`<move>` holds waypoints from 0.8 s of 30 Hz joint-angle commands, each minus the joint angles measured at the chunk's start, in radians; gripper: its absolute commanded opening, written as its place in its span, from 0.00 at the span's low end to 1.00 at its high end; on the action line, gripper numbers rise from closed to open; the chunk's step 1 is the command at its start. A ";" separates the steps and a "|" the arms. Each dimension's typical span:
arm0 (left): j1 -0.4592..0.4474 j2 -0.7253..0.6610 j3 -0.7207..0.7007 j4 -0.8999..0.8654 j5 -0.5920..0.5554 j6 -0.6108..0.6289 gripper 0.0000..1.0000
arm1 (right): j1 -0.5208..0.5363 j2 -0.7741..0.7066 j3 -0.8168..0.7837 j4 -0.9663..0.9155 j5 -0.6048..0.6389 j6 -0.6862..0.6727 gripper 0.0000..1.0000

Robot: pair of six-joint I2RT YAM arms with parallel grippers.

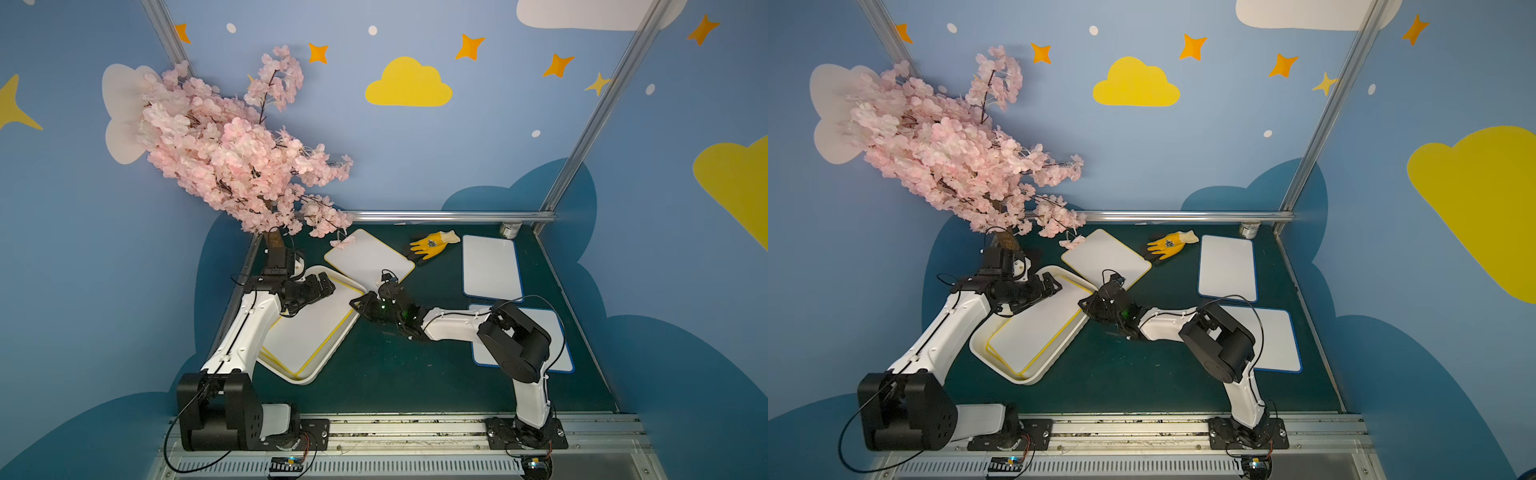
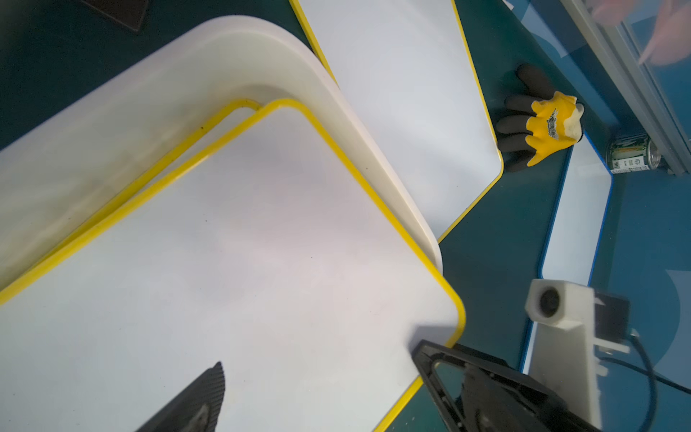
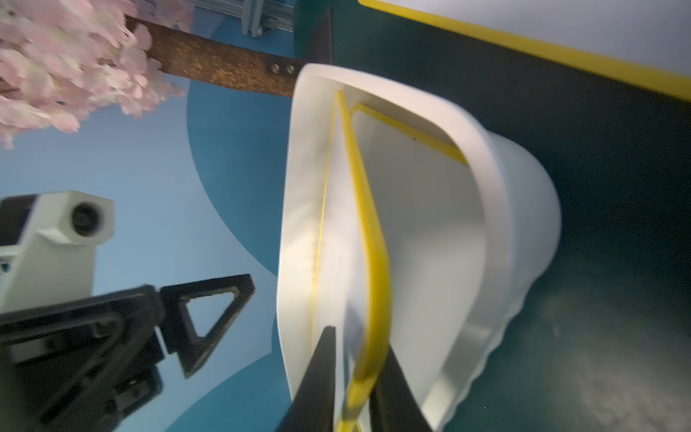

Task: Put the whiteboard into the storage box
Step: Place the whiteboard in the storage box.

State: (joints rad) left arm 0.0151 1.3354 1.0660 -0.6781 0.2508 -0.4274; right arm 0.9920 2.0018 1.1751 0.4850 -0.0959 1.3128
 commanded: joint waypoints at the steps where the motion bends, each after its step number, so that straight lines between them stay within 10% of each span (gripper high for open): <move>1: 0.005 -0.012 0.003 0.010 0.008 -0.004 0.99 | 0.007 -0.001 -0.008 -0.014 -0.021 0.010 0.26; 15: 0.020 -0.009 0.001 0.008 0.001 -0.008 0.99 | -0.023 -0.087 0.101 -0.471 -0.072 -0.057 0.72; 24: 0.020 -0.020 -0.001 0.008 -0.009 -0.012 1.00 | -0.044 -0.098 0.178 -0.686 0.021 -0.282 0.71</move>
State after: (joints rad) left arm 0.0311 1.3350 1.0657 -0.6724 0.2497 -0.4374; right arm 0.9649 1.9293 1.3113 -0.0898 -0.1272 1.1549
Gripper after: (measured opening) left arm 0.994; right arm 0.716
